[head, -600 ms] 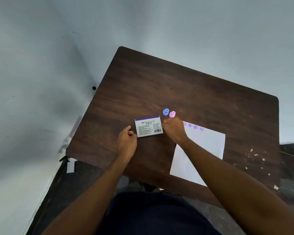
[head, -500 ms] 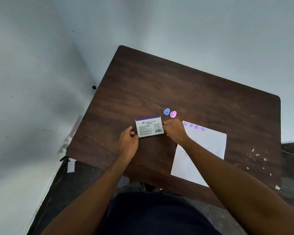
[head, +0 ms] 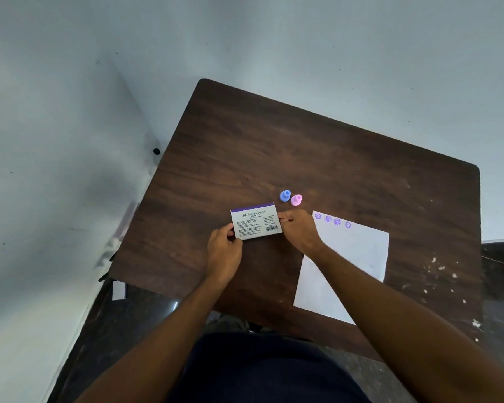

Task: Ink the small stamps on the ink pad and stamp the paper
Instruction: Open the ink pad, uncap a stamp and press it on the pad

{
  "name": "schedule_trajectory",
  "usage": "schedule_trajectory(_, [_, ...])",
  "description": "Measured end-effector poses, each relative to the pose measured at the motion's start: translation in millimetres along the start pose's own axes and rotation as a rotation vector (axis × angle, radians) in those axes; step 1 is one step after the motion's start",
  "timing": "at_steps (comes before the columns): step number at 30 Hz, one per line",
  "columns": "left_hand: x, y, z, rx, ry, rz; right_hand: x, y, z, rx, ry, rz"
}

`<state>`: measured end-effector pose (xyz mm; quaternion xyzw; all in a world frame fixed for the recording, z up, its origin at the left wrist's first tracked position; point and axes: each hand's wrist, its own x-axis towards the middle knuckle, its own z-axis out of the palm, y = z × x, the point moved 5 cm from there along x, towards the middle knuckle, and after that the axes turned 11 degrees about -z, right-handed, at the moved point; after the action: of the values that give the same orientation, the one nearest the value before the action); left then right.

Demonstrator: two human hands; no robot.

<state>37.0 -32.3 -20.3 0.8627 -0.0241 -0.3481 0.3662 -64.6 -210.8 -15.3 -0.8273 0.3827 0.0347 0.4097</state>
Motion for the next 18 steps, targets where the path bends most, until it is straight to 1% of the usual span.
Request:
schedule_trajectory(5, [6, 3, -11, -0.076, 0.033, -0.003, 1, -2, -8, 0.231, 0.164, 0.054])
schedule_trajectory(8, [8, 11, -15, -0.094, 0.043, 0.023, 7, -5, -10, 0.405, 0.226, 0.133])
schedule_trajectory(10, [10, 14, -17, -0.116, 0.046, 0.034, 11, -7, -9, 0.449, 0.248, 0.178])
schedule_trajectory(14, [15, 12, -17, -0.189, 0.016, -0.023, 14, -14, -3, 0.35, 0.228, 0.144])
schedule_trajectory(16, [16, 12, -15, -0.253, -0.024, -0.053, 16, -20, -1, 0.267, 0.186, 0.09])
schedule_trajectory(18, [16, 14, -16, -0.27, -0.04, -0.045, 18, -25, 0, 0.18, 0.152, 0.038])
